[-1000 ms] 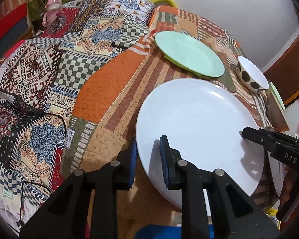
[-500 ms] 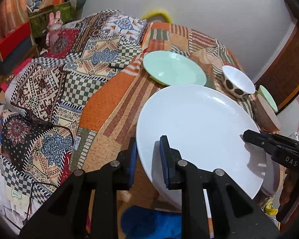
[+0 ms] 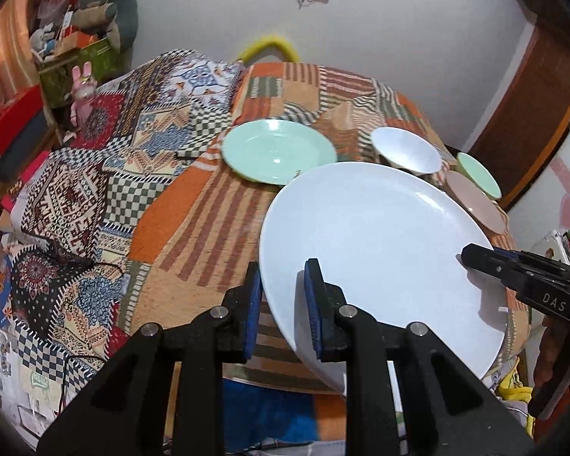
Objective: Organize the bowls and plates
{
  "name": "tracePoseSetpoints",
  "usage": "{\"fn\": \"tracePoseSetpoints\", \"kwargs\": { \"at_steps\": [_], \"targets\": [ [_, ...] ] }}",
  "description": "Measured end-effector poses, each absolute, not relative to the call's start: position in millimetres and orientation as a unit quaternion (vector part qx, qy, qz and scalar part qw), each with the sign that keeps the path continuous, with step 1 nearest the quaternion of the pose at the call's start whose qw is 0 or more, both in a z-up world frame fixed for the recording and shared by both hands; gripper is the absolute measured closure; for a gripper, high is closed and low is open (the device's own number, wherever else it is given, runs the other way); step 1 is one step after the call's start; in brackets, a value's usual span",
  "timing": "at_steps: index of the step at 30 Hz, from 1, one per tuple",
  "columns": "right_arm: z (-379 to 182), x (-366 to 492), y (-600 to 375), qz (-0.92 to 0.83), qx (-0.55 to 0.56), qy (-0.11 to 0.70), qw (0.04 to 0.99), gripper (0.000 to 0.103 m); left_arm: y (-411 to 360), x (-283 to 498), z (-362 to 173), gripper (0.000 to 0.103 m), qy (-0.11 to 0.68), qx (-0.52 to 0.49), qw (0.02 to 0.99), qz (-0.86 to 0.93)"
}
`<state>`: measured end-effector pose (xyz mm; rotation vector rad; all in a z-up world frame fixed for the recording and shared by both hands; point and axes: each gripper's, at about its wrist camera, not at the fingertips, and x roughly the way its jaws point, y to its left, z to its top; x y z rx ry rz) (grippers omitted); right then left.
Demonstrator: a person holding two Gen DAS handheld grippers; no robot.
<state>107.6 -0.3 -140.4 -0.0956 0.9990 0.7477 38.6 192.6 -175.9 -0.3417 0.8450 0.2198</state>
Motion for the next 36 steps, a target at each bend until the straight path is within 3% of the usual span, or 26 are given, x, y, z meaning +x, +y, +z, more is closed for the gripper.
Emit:
{"fn": "tracePoseSetpoints", "kwargs": {
  "at_steps": [20,36],
  "targets": [
    [-131.7,98.6,-104.4,0.316,-0.003,0.447,0.837,0.081,93.5,65.8,-157.7,0.081,0.422,-0.112,0.898,0.058],
    [-153.3,97.1,-154.8,0.267,0.030,0.473,0.839,0.081,47.2,94.4,-184.3,0.080,0.465,-0.078,0.882,0.014]
  ]
}}
